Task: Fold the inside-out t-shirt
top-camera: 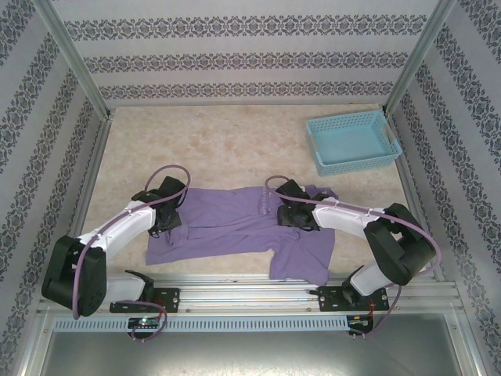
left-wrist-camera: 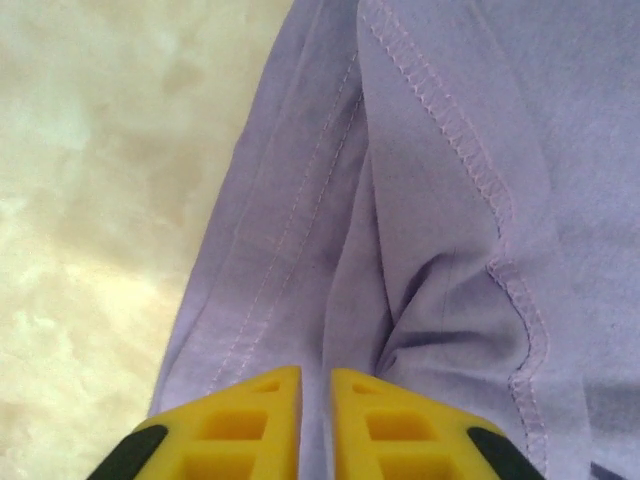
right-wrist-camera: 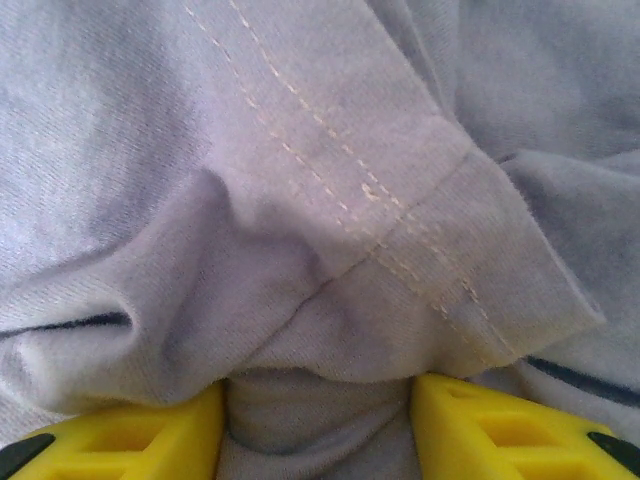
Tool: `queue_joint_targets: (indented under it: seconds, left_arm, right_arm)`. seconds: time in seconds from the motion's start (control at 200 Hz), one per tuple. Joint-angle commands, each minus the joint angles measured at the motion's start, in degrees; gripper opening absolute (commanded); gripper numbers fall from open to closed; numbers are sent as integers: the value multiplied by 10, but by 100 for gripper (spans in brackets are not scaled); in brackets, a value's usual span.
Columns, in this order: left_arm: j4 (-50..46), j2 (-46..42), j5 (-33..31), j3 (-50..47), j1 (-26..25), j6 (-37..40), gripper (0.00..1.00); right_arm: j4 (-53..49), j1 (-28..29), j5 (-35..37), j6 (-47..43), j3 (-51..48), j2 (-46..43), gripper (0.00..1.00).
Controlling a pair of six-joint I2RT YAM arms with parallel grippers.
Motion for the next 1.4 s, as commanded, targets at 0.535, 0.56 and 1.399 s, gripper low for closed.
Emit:
queue_joint_targets:
  seconds: [0.535,0.56,1.399]
  left_arm:
    - [-140,110,-35,88,-217,-70,37]
    - [-136,115,-36,87,-217,-69,37]
    - [-99,68,-39,25,-187,-88,12]
  right_arm:
    - [-15,-11,32,-26,-4,-2,52]
    - [-16,-10,33,-26,-4,-3,52]
    - [-22,-20,38,-33,-3,-2,53]
